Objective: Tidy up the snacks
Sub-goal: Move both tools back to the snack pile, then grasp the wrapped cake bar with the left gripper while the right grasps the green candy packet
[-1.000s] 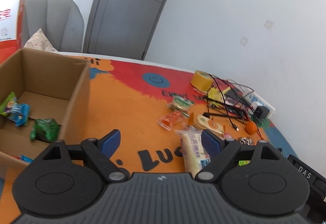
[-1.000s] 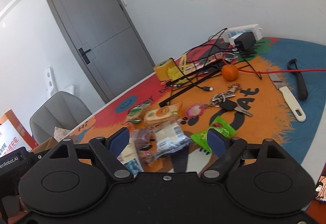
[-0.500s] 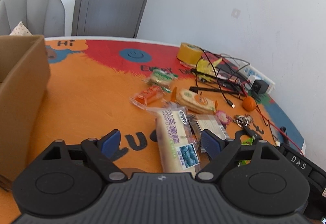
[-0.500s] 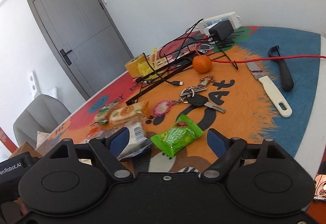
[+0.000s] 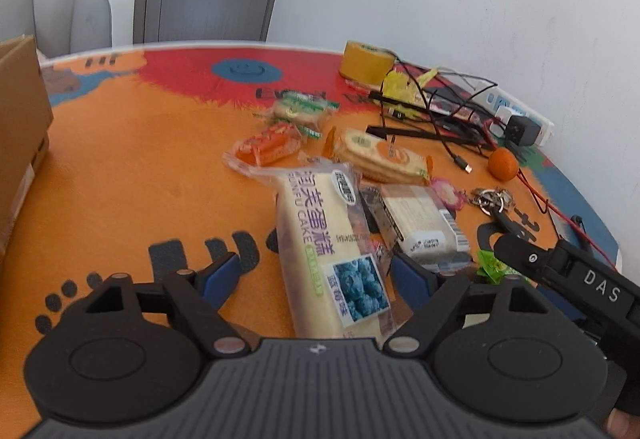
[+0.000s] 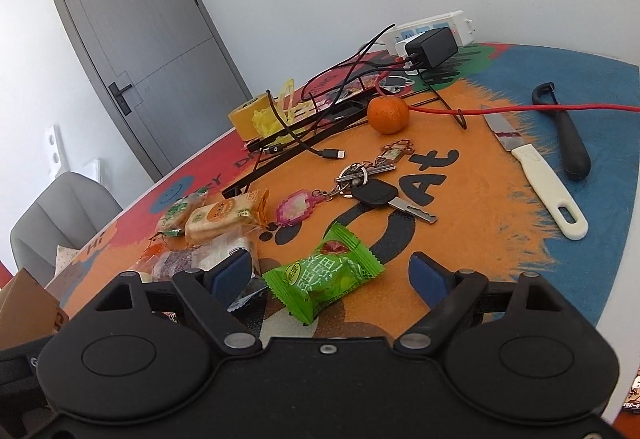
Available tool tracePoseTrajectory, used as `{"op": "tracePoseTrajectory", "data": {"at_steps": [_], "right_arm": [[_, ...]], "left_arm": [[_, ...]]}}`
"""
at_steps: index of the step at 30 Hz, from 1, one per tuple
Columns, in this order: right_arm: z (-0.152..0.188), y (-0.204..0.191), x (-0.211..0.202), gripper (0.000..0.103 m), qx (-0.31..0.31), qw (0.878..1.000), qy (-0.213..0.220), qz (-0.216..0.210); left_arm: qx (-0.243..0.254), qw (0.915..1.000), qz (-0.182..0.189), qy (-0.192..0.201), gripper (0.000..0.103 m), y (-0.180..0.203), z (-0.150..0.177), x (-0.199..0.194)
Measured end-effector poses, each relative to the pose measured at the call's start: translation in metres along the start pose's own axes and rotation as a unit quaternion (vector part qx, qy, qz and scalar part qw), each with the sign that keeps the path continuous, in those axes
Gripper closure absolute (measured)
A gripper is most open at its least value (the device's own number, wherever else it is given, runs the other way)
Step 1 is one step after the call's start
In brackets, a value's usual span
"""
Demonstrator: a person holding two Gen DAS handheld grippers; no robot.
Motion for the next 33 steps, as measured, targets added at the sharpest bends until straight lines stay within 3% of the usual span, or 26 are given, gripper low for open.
{"op": "tracePoseTrajectory", "data": {"at_steps": [3,4,7,16,21,23,26,33], "right_arm": [[0.001,-0.005,0.004,0.013,-0.013,1.000,0.001,0.003],[0.002,-0.007,0.006,0.011,-0.018,1.000,0.002,0.005],[0.002,-0.010,0.008,0.009,-0.028,1.000,0.004,0.010],[0.001,-0.020,0.015,0.010,-0.044,0.999,0.002,0.029],[0.003,-0.022,0.016,0.033,-0.055,0.998,0.003,0.034],[0.004,-0.024,0.015,0.056,-0.066,0.997,0.003,0.050],[0.005,-0.021,0.009,0.070,-0.050,0.998,0.000,0.031],[0.006,-0.032,-0.008,0.071,-0.049,0.999,0.019,0.013]], "left_arm": [[0.005,1.0000,-0.001,0.005,0.040,0.000,-0.001,0.001],[0.003,1.0000,0.007,0.005,0.052,-0.001,-0.001,0.000],[-0.009,0.9998,0.016,-0.001,0.071,-0.004,-0.003,0.000],[-0.035,0.9993,0.009,0.003,0.074,-0.025,-0.007,-0.010],[-0.045,0.9989,0.007,0.011,0.074,-0.036,-0.011,-0.019],[-0.049,0.9987,0.007,0.014,0.074,-0.040,-0.012,-0.023],[-0.054,0.9983,0.007,0.019,0.074,-0.044,-0.014,-0.029],[-0.062,0.9974,0.007,0.035,0.074,-0.055,-0.016,-0.048]]}}
Point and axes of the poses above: each gripper's, at about its wrist camera, not at the fingertips, and x roughly the way its jaws point, y to its right, z to its underside, the point moved 3 cm from there along x, roughly the way its jaws point
